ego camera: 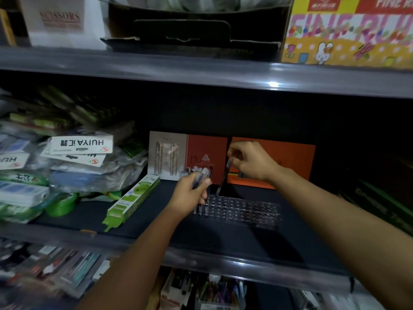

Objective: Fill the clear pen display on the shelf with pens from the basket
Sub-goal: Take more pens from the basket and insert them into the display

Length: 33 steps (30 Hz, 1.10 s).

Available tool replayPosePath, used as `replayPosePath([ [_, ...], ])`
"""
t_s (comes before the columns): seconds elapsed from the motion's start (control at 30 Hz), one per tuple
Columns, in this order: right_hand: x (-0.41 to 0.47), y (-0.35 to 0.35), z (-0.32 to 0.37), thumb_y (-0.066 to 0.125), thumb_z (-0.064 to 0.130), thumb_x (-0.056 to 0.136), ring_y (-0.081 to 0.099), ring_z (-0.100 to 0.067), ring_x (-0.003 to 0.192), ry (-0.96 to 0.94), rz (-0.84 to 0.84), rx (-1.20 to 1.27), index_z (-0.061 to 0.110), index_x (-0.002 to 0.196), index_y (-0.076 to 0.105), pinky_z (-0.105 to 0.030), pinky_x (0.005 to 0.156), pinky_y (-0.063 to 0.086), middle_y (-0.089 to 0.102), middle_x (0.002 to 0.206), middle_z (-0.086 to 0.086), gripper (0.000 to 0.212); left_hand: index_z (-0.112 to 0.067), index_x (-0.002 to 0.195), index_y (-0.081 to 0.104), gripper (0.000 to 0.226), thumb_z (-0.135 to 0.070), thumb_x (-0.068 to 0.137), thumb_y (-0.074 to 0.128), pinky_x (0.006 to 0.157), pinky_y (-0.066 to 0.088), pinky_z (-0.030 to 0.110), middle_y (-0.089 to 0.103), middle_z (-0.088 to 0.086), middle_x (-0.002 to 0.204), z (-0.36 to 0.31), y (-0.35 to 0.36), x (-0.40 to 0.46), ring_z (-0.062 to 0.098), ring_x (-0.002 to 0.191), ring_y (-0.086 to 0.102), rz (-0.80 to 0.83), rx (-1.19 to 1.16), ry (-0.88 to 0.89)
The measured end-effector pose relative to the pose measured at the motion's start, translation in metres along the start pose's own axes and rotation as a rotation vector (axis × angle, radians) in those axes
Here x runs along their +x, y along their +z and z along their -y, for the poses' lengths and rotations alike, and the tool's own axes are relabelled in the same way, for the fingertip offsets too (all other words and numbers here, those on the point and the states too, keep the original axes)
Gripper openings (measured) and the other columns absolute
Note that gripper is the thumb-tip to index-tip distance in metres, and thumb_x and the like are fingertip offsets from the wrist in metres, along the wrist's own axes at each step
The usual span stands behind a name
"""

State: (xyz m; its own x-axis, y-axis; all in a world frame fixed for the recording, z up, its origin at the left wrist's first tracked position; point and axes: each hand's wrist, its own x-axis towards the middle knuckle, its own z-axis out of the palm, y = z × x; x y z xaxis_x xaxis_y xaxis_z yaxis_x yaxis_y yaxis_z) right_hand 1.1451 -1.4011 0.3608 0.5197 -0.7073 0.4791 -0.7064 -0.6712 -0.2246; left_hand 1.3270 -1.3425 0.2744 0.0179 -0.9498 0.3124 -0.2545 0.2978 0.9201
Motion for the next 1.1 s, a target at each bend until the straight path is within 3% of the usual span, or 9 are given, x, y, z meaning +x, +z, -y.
replayPosePath([
  [0.43, 0.021, 0.040, -0.009, 0.058, 0.001, 0.084, 0.061, -0.025, 0.075, -0.012, 0.150, -0.064, 0.010, 0.085, 0.060, -0.041, 0.066, 0.053, 0.065, 0.080, -0.008, 0.009, -0.019, 0.083, 0.058, 0.015, -0.018, 0.096, 0.050, 0.050, 0.043, 0.018, 0.050, -0.001, 0.057, 0.013, -0.006, 0.012, 0.004, 0.045, 0.046, -0.026, 0.016, 0.086],
  [0.63, 0.022, 0.053, -0.007, 0.055, -0.005, 0.085, 0.057, -0.022, 0.074, 0.032, 0.207, -0.029, 0.013, 0.089, 0.057, -0.029, 0.062, 0.043, 0.060, 0.080, -0.005, 0.018, -0.007, 0.089, 0.059, 0.018, -0.020, 0.096, 0.050, 0.049, 0.042, 0.017, 0.049, -0.001, 0.058, 0.015, -0.007, 0.014, 0.003, 0.046, 0.045, -0.030, 0.029, 0.086],
  [0.87, 0.025, 0.059, -0.011, 0.058, -0.002, 0.085, 0.061, -0.022, 0.077, 0.026, 0.208, -0.016, 0.014, 0.082, 0.059, -0.041, 0.071, 0.053, 0.064, 0.081, -0.006, 0.017, -0.013, 0.083, 0.057, 0.017, -0.020, 0.096, 0.050, 0.049, 0.041, 0.017, 0.048, -0.002, 0.057, 0.014, -0.005, 0.014, 0.002, 0.044, 0.044, -0.024, 0.031, 0.071],
  [1.1, 0.018, 0.043, -0.007, 0.062, 0.010, 0.089, 0.063, -0.020, 0.087, 0.004, 0.145, 0.037, 0.014, 0.104, 0.065, -0.039, 0.079, 0.054, 0.069, 0.094, -0.004, 0.015, -0.001, 0.092, 0.059, 0.020, -0.019, 0.097, 0.050, 0.048, 0.041, 0.015, 0.049, -0.001, 0.058, 0.013, -0.004, 0.013, 0.000, 0.044, 0.044, -0.010, 0.060, 0.091],
])
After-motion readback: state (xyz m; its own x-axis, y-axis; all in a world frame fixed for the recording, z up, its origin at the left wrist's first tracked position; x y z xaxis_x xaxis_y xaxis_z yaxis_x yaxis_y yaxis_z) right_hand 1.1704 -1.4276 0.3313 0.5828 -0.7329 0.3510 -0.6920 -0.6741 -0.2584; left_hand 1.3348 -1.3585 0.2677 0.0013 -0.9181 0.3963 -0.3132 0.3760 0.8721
